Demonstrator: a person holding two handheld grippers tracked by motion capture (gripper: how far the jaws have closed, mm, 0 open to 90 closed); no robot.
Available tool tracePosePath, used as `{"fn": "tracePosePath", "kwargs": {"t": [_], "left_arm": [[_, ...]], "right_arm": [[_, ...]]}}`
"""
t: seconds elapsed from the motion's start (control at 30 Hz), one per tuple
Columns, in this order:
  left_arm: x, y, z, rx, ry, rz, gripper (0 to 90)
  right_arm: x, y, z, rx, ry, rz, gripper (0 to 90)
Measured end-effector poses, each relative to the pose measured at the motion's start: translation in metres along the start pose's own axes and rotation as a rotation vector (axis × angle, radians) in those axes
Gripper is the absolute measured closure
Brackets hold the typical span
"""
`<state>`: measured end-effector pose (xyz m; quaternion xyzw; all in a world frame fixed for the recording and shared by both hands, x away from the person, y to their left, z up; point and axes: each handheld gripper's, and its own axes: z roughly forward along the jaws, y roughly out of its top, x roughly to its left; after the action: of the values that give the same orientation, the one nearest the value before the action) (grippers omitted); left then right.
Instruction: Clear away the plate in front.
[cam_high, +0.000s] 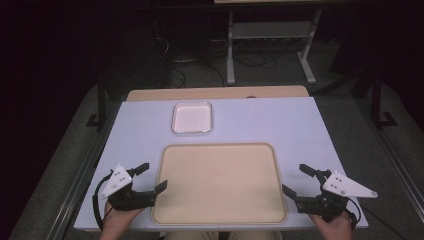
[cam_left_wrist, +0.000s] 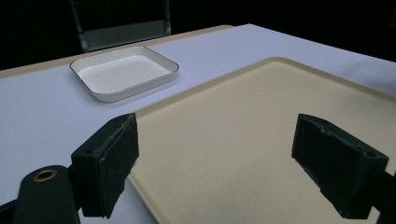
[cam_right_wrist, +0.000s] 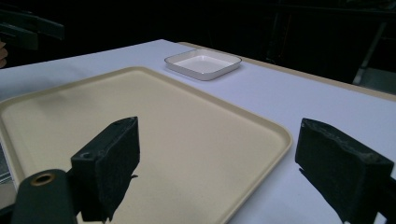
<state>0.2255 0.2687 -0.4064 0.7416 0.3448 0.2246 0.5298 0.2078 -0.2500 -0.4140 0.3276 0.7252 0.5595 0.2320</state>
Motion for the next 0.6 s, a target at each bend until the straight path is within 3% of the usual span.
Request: {"fn": "tracePosePath", "kwargs": {"t": [0.6], "left_arm": [[0.001, 0.0006, 0.0004, 0.005, 0.0, 0.013, 14.6]], "right_arm": [[-0.0021, -0.001, -0.0018, 0.0, -0.001, 0.0, 13.2]]}}
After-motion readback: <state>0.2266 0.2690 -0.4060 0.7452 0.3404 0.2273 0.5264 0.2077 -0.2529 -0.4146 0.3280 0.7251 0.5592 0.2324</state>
